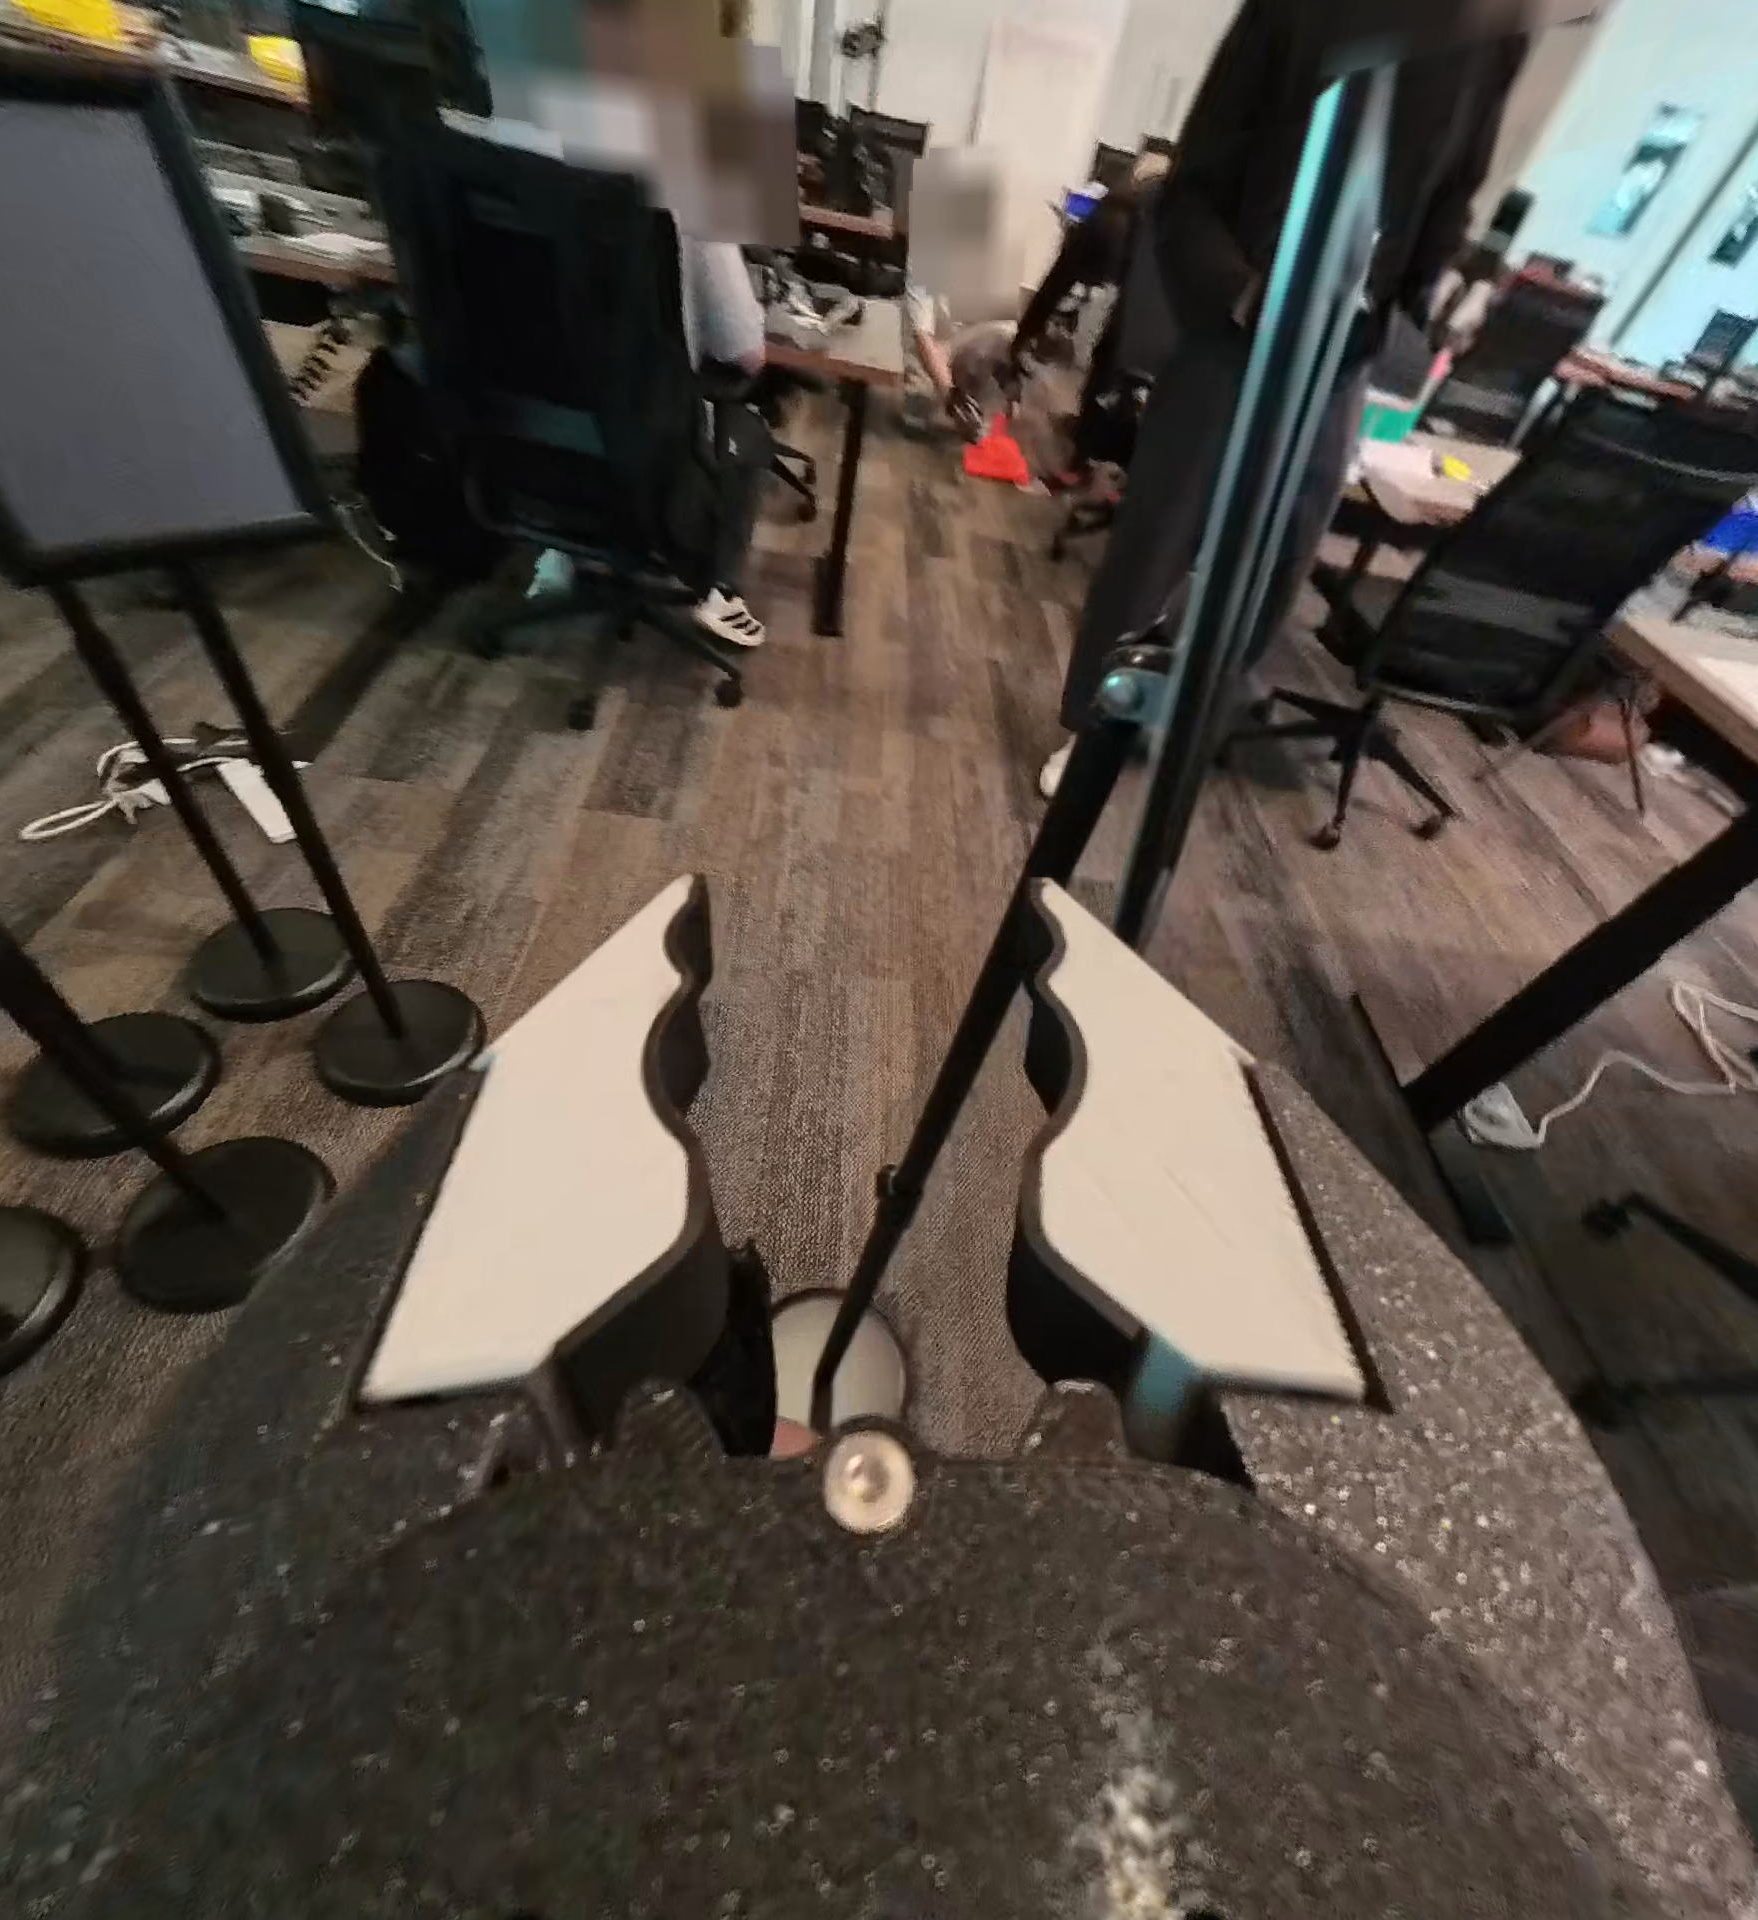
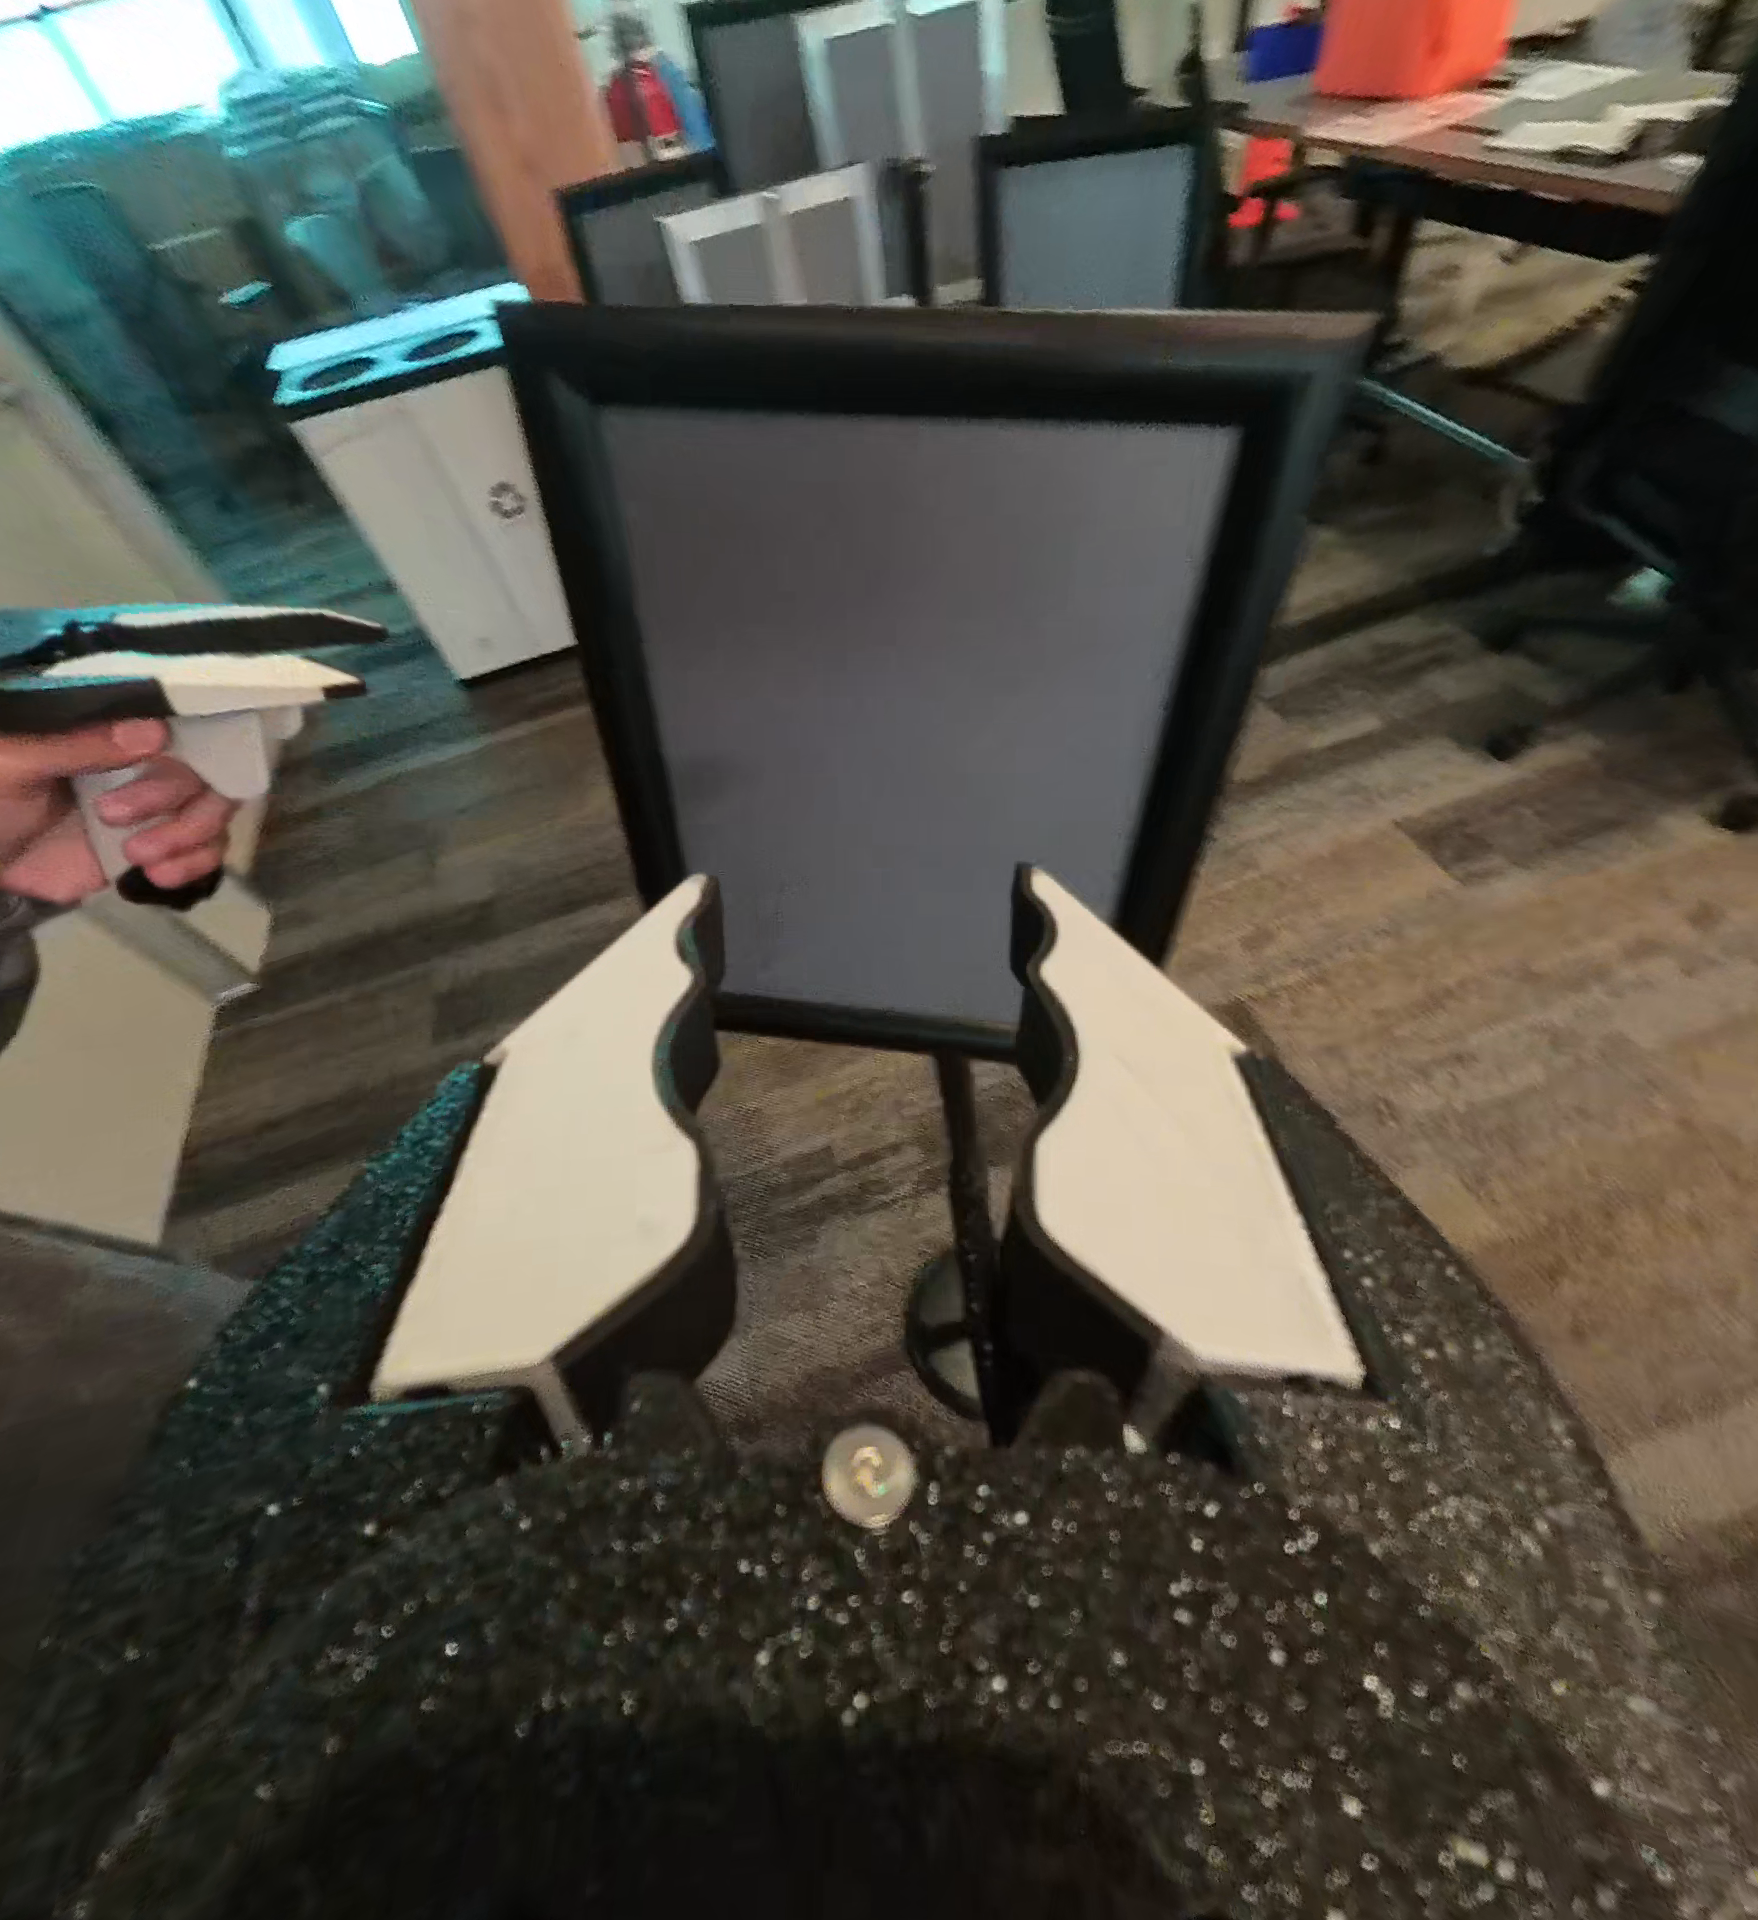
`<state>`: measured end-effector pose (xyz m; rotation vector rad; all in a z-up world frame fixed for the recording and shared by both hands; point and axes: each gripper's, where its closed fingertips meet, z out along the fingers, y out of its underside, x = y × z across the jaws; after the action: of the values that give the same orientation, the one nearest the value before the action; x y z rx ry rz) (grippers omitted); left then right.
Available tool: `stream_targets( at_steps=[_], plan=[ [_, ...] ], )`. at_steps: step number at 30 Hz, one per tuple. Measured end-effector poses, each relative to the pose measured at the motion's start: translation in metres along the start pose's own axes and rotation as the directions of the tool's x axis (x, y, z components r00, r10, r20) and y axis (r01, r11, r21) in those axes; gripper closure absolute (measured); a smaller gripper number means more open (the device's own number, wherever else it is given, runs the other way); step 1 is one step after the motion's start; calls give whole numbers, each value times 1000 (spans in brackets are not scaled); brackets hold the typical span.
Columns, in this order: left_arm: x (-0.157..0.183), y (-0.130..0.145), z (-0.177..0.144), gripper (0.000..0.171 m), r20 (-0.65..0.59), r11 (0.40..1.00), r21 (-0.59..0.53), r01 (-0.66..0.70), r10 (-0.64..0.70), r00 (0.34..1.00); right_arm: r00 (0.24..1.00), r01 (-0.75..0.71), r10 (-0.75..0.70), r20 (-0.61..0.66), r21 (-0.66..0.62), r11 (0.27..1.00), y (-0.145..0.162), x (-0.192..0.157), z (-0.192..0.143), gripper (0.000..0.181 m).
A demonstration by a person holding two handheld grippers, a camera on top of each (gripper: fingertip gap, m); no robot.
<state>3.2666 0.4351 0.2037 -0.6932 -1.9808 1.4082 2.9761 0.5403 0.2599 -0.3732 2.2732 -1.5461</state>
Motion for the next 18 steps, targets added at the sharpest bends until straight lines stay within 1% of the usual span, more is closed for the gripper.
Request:
stream_targets(
  at_steps=[1, 3, 4, 7, 8, 10, 12, 15, 18],
  plan=[
    [12, -2, -13, 109, 14, 1000, 20, 23, -23, 1000, 1000, 7, -8, 30, 6, 1000, 1, -8, 7, 123],
    [37, 1, -34, 106, 38, 997, 43, 59, -60, 997, 999, 30, -31, 33, 14, 999, 4, -16, 18, 111],
    [49, 4, -44, 103, 50, 997, 37, 63, -65, 997, 998, 36, -37, 45, 20, 999, 6, -22, 22, 110],
    [93, 13, -68, 91, 63, 999, -2, 52, -51, 997, 998, 45, -44, 47, -14, 999, 17, -36, 25, 98],
    [105, 14, -76, 91, 80, 999, -4, 46, -46, 996, 998, 41, -40, 46, -24, 999, 21, -40, 23, 95],
    [125, 17, -88, 91, 103, 998, 1, 56, -56, 993, 999, 33, -31, 40, -59, 998, 29, -49, 15, 86],
    [143, 26, -92, 90, 131, 995, -23, 95, -91, 987, 1000, 28, -28, -2, -87, 996, 36, -54, 1, 85],
    [170, 43, -97, 83, 173, 988, -77, 135, -120, 978, 999, -8, 4, -39, -97, 995, 47, -65, -26, 82],
    [197, 61, -101, 81, 230, 979, -107, 175, -146, 962, 997, -17, 9, -78, -110, 994, 67, -71, -52, 81]
  ],
)
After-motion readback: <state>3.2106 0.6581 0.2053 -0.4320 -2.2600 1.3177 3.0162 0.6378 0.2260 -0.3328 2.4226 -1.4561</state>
